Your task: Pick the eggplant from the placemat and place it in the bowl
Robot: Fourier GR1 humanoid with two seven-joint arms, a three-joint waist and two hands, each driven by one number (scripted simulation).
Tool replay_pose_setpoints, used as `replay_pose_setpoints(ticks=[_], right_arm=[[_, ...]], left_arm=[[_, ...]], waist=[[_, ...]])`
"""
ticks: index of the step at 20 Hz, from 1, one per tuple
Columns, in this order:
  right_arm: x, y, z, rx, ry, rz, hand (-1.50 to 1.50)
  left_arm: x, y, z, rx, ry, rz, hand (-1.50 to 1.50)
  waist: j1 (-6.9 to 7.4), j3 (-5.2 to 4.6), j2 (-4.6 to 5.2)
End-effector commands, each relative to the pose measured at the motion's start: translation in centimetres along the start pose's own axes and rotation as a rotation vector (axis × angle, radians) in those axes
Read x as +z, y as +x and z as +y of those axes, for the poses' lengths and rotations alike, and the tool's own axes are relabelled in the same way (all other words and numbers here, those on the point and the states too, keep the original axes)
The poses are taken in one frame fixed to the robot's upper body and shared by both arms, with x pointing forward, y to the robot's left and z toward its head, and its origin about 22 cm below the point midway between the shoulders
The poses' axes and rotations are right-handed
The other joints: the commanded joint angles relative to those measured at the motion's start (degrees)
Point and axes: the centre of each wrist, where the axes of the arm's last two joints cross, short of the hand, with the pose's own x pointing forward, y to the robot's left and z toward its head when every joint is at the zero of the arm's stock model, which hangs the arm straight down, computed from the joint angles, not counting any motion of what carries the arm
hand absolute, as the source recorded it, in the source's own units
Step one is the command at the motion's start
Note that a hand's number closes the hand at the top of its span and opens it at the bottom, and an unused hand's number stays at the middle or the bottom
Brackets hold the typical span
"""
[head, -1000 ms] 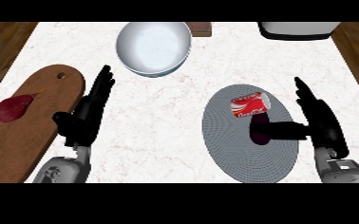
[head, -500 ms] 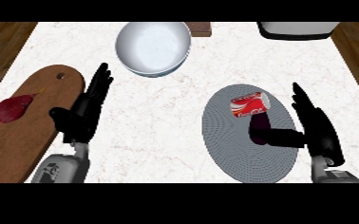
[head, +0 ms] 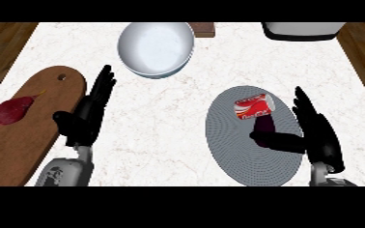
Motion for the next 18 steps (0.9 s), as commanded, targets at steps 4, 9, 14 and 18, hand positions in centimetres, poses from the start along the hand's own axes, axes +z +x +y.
replay_pose_setpoints(ticks=[4, 9, 14, 18], right_arm=[[-1.4, -3.2, 1.9, -0.055, 0.022, 0.016, -1.50], [-0.6, -2.8, 2.3, -0.048, 0.018, 0.022, -1.50], [-3.3, -4.4, 1.5, -0.049, 0.008, 0.041, -1.50], [-4.5, -5.5, 2.4, 0.086, -0.051, 0.104, -1.50]], left_arm=[[-0.3, -1.3, 0.4, 0.003, 0.011, -0.005, 0.00], [-0.6, 0.2, -0.9, 0.020, 0.004, 0.000, 0.00], [0.9, 0.5, 0.6, 0.001, -0.007, 0.021, 0.00], [0.0, 0.6, 0.2, 0.021, -0.013, -0.002, 0.00]], waist=[[0.05, 0.02, 0.05], [-0.02, 0.01, 0.01], [0.10, 0.02, 0.01], [0.17, 0.01, 0.08]])
